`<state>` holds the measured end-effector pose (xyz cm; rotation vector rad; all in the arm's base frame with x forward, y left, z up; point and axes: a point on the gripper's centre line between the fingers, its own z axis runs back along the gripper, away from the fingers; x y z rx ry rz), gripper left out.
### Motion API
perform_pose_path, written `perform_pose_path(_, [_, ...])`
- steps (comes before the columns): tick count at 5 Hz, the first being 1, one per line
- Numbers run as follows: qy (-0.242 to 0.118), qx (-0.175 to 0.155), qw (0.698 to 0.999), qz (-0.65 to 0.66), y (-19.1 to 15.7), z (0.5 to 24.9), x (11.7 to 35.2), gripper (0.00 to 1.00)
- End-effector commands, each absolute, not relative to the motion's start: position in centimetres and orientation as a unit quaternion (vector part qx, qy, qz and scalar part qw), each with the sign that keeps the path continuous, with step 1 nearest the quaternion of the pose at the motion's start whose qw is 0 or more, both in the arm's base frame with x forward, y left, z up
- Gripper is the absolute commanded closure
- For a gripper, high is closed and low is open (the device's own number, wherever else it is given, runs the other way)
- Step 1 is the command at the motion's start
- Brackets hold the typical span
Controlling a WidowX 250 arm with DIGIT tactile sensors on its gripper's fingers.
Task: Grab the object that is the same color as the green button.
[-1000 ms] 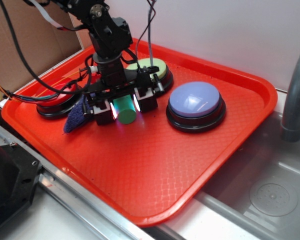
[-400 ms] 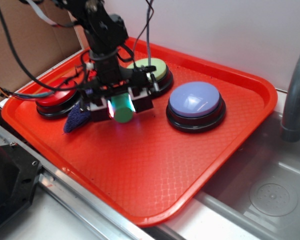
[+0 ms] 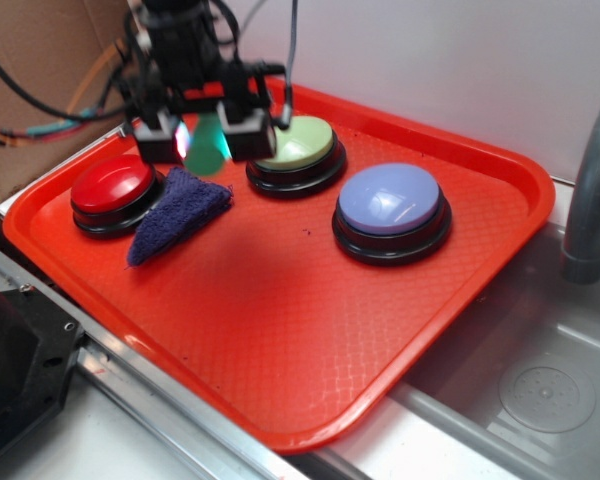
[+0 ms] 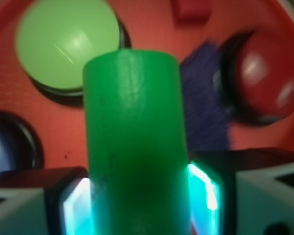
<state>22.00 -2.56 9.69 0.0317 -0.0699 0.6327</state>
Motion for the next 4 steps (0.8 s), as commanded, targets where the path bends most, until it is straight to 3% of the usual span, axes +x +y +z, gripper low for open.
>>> perform_pose_path(1, [-0.055,-0.009,0.987,0.148,-2.5,15.2,21.3,1.0])
perform_pose_path(2, [-0.05,-0.051,0.993,0.094,-2.5,16.7,20.5,1.0])
perform_pose_path(3, [-0.062,-0.062,0.99,0.107,-2.1,16.9,20.2,1.0])
perform_pose_path(4, [-0.05,-0.05,0.988,0.136,-2.0,16.4,20.4,1.0])
